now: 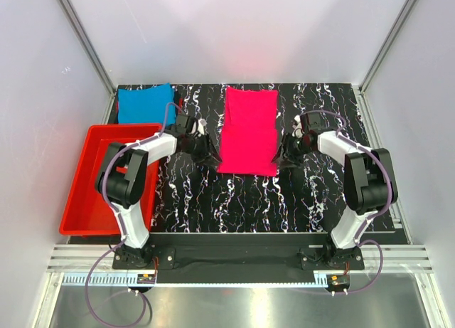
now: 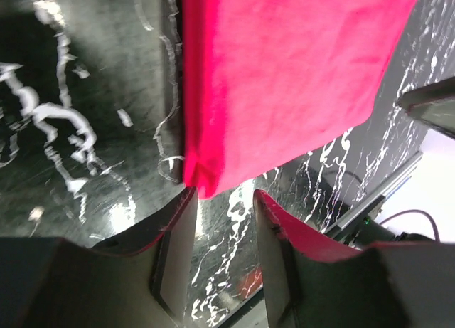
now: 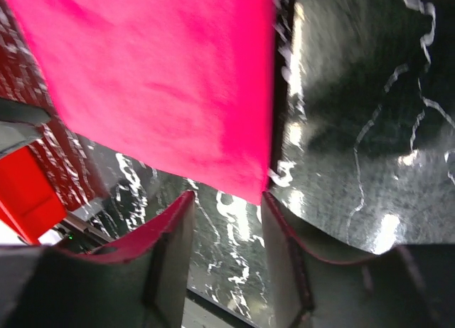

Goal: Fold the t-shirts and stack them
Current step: Fold the tshirt

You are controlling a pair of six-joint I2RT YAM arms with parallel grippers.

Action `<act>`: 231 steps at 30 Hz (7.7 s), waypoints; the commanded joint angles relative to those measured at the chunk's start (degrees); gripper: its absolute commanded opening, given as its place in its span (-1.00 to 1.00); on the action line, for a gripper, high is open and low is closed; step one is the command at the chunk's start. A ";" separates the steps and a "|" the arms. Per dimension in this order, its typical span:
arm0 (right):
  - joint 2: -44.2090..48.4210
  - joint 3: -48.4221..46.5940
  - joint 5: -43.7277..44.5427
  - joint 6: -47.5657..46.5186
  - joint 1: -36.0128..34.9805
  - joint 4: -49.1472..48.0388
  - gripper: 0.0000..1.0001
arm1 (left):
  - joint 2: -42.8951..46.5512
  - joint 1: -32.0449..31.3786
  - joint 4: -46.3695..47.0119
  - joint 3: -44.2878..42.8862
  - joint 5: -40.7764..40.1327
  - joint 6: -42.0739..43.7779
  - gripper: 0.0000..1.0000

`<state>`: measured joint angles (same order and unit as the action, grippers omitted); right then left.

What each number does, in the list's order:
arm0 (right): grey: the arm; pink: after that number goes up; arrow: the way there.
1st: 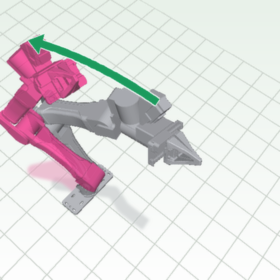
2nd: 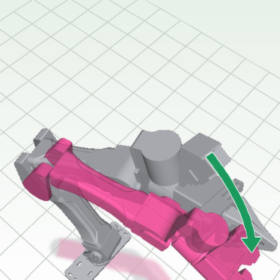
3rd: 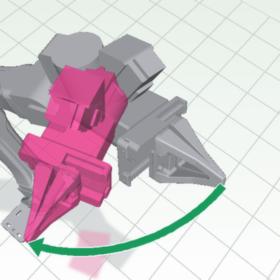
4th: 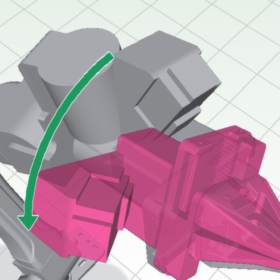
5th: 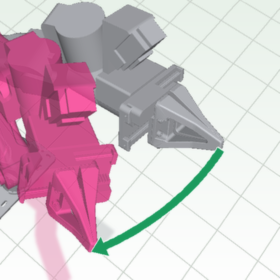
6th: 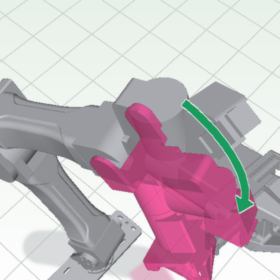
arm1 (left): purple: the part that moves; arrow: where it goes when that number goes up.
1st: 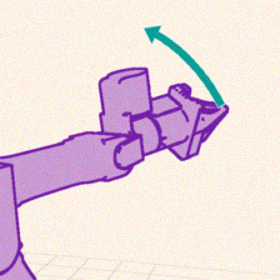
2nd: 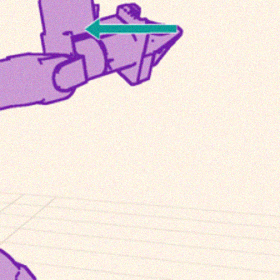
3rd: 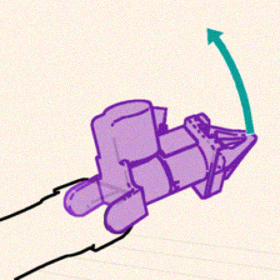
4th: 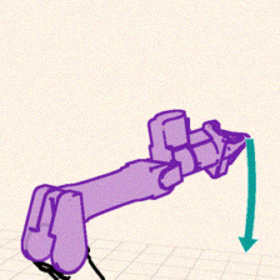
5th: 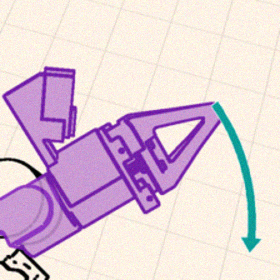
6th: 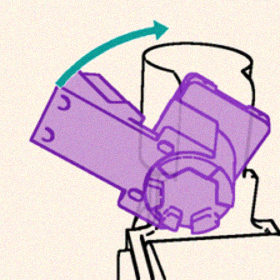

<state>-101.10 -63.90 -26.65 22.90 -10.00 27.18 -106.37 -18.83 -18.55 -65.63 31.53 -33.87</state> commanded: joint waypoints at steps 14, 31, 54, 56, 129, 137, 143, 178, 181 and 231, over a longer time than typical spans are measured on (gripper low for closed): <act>-2.52 11.42 -0.76 2.68 -0.11 -9.68 0.15 | -4.46 -1.65 2.02 4.54 -7.01 1.09 -0.34; -2.08 13.71 -1.91 3.47 -0.11 -12.94 -0.09 | -1.39 -1.65 1.23 5.86 -6.65 0.12 -0.16; 10.91 19.06 1.25 4.79 -0.11 -4.34 -1.00 | 7.57 -8.31 8.18 16.05 -0.32 -6.29 -1.00; 14.78 20.56 2.57 5.31 -0.19 -2.22 -1.00 | 10.37 -9.73 7.91 18.51 -1.99 -6.91 -1.00; -37.41 -58.26 0.55 5.67 1.65 -9.51 -0.44 | -35.74 10.39 8.09 -63.30 3.64 -2.52 -0.39; -30.23 -49.14 3.45 5.24 2.00 -12.06 0.29 | -31.20 11.80 4.58 -56.41 3.19 1.95 -0.14; -23.02 -37.37 -3.13 3.12 1.91 -10.13 0.26 | -17.93 9.34 5.71 -36.79 0.37 6.79 -0.24; -21.23 -27.84 -15.60 4.26 2.88 -12.23 -0.40 | -16.83 3.45 -0.44 -39.96 2.91 7.94 -0.40; -27.82 -35.57 -18.94 6.37 2.88 -14.43 -0.44 | -26.06 3.54 -1.93 -49.30 7.14 8.73 -0.41; -21.71 -17.24 -6.40 -0.04 -3.36 -11.20 -0.52 | -6.26 0.99 21.36 -4.44 3.99 2.84 -0.47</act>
<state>-128.81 -86.85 -38.46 27.79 -13.63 9.28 -121.21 -16.71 1.87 -75.00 39.11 -31.57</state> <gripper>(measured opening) 0.237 0.258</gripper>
